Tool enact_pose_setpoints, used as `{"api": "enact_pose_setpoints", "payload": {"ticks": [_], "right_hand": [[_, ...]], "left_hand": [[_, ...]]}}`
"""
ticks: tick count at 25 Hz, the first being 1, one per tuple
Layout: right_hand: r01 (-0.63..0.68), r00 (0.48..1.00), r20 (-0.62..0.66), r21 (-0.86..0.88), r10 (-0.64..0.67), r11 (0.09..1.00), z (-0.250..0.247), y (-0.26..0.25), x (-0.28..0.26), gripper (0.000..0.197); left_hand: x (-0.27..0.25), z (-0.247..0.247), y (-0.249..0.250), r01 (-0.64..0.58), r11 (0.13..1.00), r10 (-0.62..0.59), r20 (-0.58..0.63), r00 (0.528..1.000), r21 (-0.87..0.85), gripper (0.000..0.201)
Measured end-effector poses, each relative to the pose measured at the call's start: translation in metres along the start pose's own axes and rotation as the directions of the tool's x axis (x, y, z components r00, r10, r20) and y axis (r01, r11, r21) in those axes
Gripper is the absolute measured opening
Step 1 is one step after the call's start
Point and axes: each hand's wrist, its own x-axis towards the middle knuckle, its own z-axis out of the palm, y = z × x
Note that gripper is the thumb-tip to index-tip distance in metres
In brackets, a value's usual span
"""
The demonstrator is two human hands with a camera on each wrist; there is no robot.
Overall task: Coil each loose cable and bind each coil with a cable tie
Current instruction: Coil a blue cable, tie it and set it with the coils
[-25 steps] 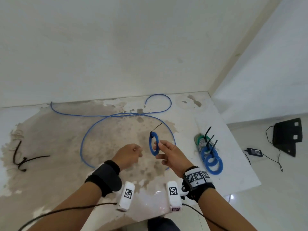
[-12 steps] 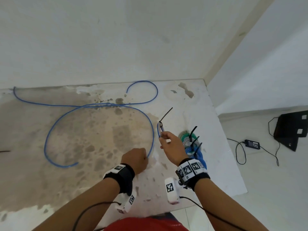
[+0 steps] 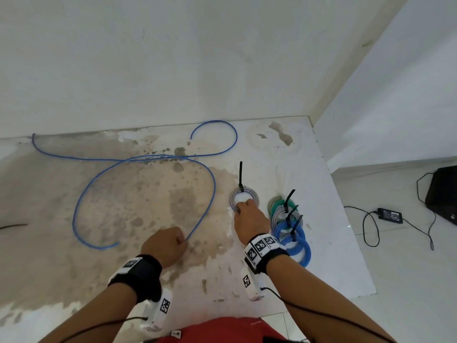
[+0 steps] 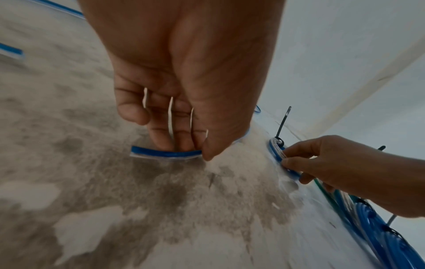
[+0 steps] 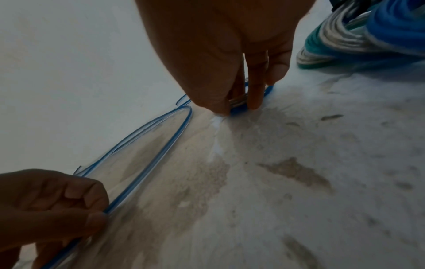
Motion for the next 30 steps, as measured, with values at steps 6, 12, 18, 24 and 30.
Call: {"api": "enact_pose_setpoints", "payload": {"ticks": [6, 12, 18, 24, 30], "right_hand": [[-0.005, 0.999, -0.049, 0.089, 0.009, 0.996, -0.005, 0.0, -0.008, 0.027], [-0.13, 0.984, 0.178, 0.612, 0.024, 0.78, -0.024, -0.057, -0.003, 0.056], [0.019, 1.0, -0.028, 0.823, 0.008, 0.568, -0.031, -0.123, 0.013, 0.032], [0.229, 0.972, -0.179, 0.872, -0.154, 0.433, -0.057, -0.213, -0.038, 0.027], [0.411, 0.912, -0.353, 0.775, -0.211, 0.48, -0.071, -0.284, -0.069, 0.024]], "left_hand": [[-0.002, -0.002, 0.014, -0.025, 0.999, 0.024, -0.013, 1.0, -0.044, 0.017], [-0.021, -0.013, 0.045, -0.196, 0.922, 0.178, -0.083, 0.981, -0.335, 0.013], [-0.046, -0.062, 0.018, -0.321, 0.806, 0.187, -0.3, 0.935, -0.497, 0.02], [-0.027, -0.175, -0.041, -0.521, 0.851, 0.294, -0.764, 0.575, -0.064, 0.066], [-0.04, -0.231, -0.102, -0.567, 0.823, 0.379, -0.713, 0.59, -0.032, 0.011]]}}
